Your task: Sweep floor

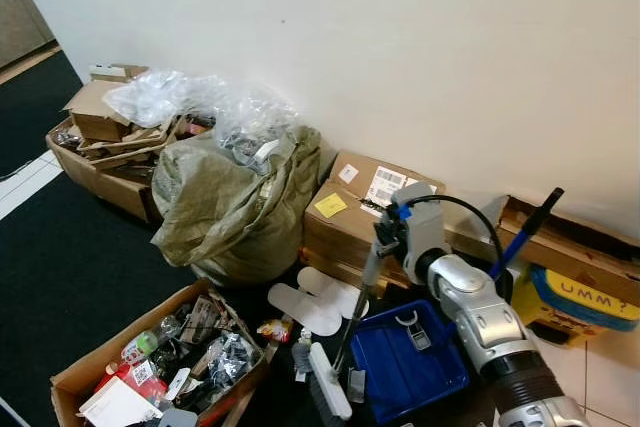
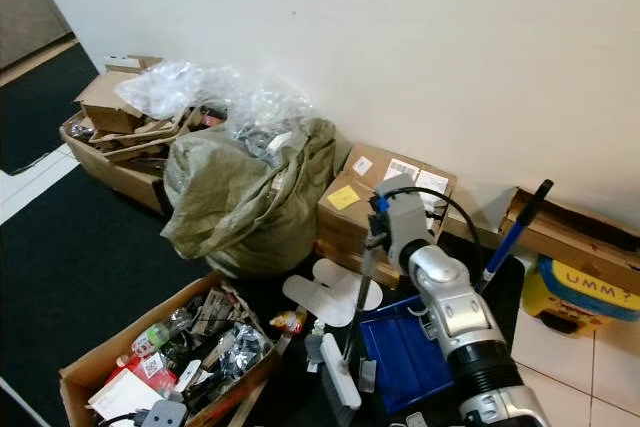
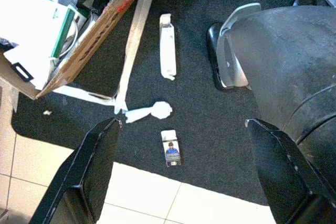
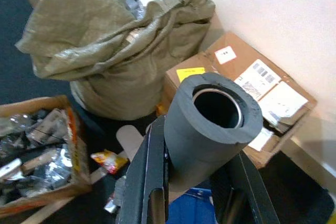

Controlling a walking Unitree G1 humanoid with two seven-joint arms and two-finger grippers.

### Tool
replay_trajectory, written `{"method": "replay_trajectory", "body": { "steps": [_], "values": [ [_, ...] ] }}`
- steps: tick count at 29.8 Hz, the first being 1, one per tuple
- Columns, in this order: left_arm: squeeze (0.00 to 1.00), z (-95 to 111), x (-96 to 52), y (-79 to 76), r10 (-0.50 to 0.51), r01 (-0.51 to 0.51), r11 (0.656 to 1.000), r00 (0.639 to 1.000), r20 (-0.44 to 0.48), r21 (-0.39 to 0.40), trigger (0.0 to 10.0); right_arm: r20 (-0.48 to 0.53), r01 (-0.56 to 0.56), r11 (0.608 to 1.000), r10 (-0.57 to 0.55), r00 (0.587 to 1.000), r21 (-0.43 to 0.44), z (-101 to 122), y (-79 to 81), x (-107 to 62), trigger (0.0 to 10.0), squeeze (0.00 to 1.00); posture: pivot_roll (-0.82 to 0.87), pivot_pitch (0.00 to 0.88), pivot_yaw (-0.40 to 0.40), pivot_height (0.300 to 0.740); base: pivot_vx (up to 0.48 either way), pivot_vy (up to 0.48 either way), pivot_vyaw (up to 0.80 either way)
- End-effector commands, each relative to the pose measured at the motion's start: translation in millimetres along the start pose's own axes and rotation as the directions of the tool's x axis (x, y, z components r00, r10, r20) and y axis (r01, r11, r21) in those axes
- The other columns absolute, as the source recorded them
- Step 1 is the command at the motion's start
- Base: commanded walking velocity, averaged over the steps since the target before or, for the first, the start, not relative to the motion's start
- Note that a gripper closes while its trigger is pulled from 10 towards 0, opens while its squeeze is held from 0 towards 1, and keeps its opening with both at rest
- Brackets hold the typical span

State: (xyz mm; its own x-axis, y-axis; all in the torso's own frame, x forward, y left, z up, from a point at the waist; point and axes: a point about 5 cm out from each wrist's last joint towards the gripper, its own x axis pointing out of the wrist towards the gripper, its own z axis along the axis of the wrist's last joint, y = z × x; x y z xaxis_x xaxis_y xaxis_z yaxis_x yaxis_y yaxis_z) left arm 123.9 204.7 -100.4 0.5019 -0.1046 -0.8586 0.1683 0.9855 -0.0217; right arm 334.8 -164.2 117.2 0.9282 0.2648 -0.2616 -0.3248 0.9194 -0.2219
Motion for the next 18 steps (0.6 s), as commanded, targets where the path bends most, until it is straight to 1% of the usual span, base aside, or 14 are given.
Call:
{"method": "replay_trajectory", "body": {
  "steps": [1, 3, 8, 9, 17, 18],
  "values": [
    [0.0, -10.3, -2.4, 0.3, 0.004, -0.004, 1.0, 0.999, -0.041, -0.001, 10.0, -0.04, 0.12, 0.977, -0.129, 0.991, -0.179, -4.1, -23.5, -5.0, 10.0, 0.0, -0.04, 0.162, 0.052, 0.74, 0.0, 0.0, 0.0],
    [0.0, -9.4, -2.4, 1.4, 0.019, -0.019, 1.0, 0.999, -0.033, 0.004, 10.0, 0.005, 0.156, 0.966, -0.159, 0.987, -0.206, 4.9, -33.9, -6.1, 10.0, 0.0, -0.04, 0.157, 0.051, 0.74, 0.0, 0.0, 0.0],
    [0.0, -8.8, -2.5, 1.8, 0.03, -0.03, 1.0, 0.999, -0.024, -0.001, 10.0, 0.022, 0.168, 0.961, -0.168, 0.986, -0.218, 8.4, -37.3, -6.7, 10.0, 0.0, -0.05, 0.156, 0.05, 0.74, 0.0, 0.0, 0.0],
    [0.0, -6.9, -2.6, 2.7, 0.049, -0.049, 0.999, 0.999, 0.0, -0.006, 10.0, 0.049, 0.184, 0.954, -0.178, 0.983, -0.236, 14.0, -41.3, -7.4, 10.0, 0.0, -0.05, 0.151, 0.048, 0.74, 0.0, 0.0, 0.0],
    [0.0, -4.8, -2.6, 3.3, 0.062, -0.062, 0.998, 0.998, 0.021, 0.001, 10.0, 0.08, 0.198, 0.949, -0.184, 0.98, -0.246, 20.1, -43.9, -8.1, 10.0, 0.0, -0.05, 0.148, 0.05, 0.74, 0.0, 0.0, 0.0],
    [0.0, -4.2, -2.6, 3.2, 0.061, -0.061, 0.998, 0.998, 0.025, 0.002, 10.0, 0.104, 0.213, 0.944, -0.193, 0.976, -0.251, 24.8, -46.3, -8.7, 10.0, 0.0, -0.05, 0.151, 0.051, 0.74, 0.0, 0.0, 0.0]
  ]
}}
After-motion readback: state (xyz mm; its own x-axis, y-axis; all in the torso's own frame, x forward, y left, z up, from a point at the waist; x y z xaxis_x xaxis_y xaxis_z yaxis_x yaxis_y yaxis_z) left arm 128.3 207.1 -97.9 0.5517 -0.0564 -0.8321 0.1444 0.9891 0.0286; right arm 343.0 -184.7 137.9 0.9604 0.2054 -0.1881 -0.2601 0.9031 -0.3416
